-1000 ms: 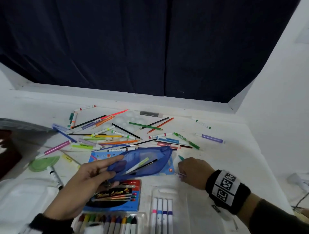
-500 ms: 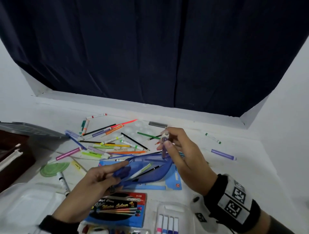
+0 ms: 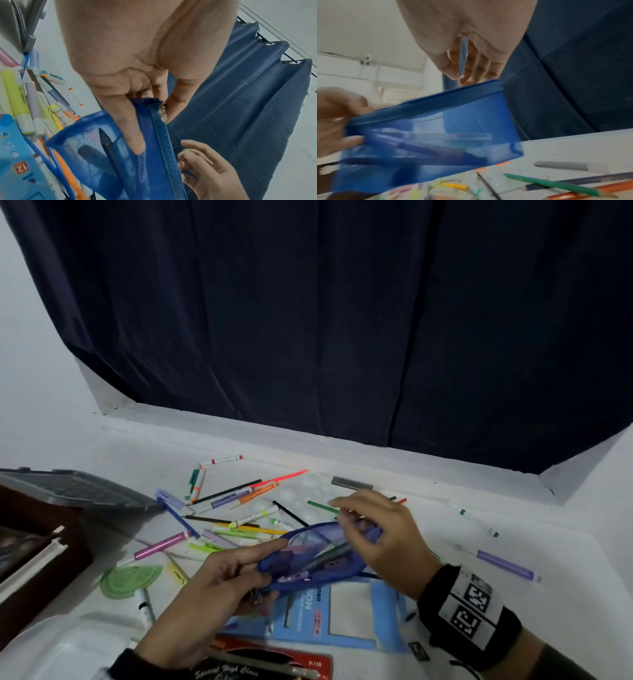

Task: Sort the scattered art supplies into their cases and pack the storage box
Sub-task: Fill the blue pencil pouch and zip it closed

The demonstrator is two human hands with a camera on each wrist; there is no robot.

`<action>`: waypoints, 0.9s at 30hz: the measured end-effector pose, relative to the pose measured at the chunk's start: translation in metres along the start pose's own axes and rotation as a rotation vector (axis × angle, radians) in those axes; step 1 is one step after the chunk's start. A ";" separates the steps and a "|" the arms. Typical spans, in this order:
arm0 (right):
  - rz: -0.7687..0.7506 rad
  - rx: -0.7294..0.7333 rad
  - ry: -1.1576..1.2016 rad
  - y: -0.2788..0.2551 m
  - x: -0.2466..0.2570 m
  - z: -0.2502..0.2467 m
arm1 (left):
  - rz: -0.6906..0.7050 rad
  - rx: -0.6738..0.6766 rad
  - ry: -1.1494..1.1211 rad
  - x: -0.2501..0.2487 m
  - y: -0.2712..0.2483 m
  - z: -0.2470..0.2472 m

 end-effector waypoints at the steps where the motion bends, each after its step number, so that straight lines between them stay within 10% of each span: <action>1: 0.042 -0.037 -0.006 0.007 -0.012 -0.003 | -0.003 0.000 -0.009 -0.001 0.002 -0.003; 8: 0.311 0.038 -0.284 0.049 -0.125 0.002 | -0.024 -0.064 -0.044 -0.006 0.016 -0.025; 16: 0.685 0.604 -0.803 0.059 -0.201 0.024 | -0.010 -0.109 -0.027 -0.004 0.029 -0.035; 27: 0.664 0.653 -0.995 0.053 -0.220 0.026 | 0.007 -0.041 -0.069 0.003 0.035 -0.025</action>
Point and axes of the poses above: each hand's wrist, its own y-axis towards the middle knuckle, its own z-axis out of the palm, x = y × z, the point moved 3 cm from there along y, towards the middle knuckle, and after that the axes turned 3 degrees about x, right-handed, at the moved point
